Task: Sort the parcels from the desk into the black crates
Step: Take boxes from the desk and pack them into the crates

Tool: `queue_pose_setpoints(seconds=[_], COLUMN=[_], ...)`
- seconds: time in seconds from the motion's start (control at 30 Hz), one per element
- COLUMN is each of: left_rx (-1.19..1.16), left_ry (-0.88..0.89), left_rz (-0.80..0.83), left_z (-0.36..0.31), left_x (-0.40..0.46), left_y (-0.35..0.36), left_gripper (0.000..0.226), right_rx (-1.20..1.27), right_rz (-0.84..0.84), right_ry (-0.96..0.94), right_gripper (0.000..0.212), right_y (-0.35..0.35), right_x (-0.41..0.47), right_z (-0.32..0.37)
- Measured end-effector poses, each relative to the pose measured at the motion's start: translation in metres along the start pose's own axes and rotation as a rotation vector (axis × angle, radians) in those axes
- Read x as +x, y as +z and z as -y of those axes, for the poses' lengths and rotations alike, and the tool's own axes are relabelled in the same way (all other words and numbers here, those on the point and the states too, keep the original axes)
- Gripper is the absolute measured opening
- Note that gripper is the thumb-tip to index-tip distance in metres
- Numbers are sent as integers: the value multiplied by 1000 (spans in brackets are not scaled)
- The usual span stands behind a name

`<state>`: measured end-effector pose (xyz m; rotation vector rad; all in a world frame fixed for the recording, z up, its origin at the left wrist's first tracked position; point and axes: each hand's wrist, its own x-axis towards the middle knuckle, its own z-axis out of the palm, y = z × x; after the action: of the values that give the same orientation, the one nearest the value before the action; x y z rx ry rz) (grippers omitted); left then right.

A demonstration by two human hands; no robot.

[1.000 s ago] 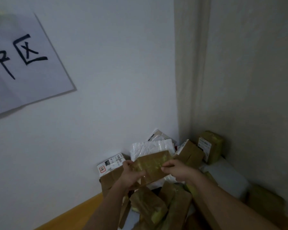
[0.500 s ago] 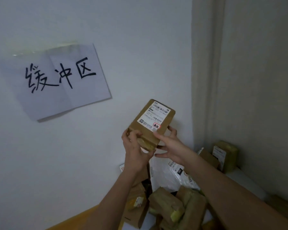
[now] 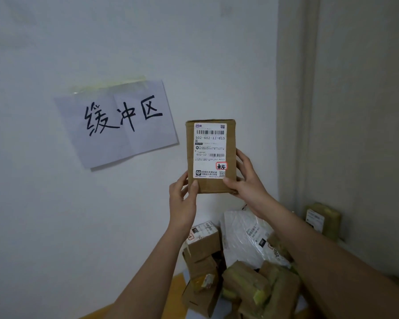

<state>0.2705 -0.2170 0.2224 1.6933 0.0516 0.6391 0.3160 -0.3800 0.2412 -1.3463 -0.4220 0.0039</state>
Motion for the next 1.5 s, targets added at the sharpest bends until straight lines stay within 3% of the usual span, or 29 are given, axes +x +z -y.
queue_pose_setpoints(seconds=[0.4,0.57,0.83,1.0,1.1,1.23,1.3,1.5], left_rx=[-7,16,61,98,118,64,8,-40], left_ry=[-90,-239,-417,-683,-766,-823,-813,-810], left_rz=[-35,-43,-144,-311,-431,-650,-744,-808], left_z=[10,18,35,47,47,42,36,27], left_x=[-22,-29,-72,-123,-165,-215,-236,-291], left_y=[-38,-78,-148,-214,-261,-327,-354,-439], left_gripper=[34,73,88,83,77,78,65,64], right_rx=[-42,-55,-20,-60,-76,-72,-77,-140], right_rz=[23,101,361,569,682,842,915,990], right_ry=[41,115,322,490,555,596,593,601], right_gripper=[74,58,50,33,35,39,39,50], right_y=[34,62,138,207,259,325,354,438], right_x=[-19,-13,-16,-44,-79,-129,-151,-205], right_z=[-14,-35,-88,-120,-136,-142,-139,-139])
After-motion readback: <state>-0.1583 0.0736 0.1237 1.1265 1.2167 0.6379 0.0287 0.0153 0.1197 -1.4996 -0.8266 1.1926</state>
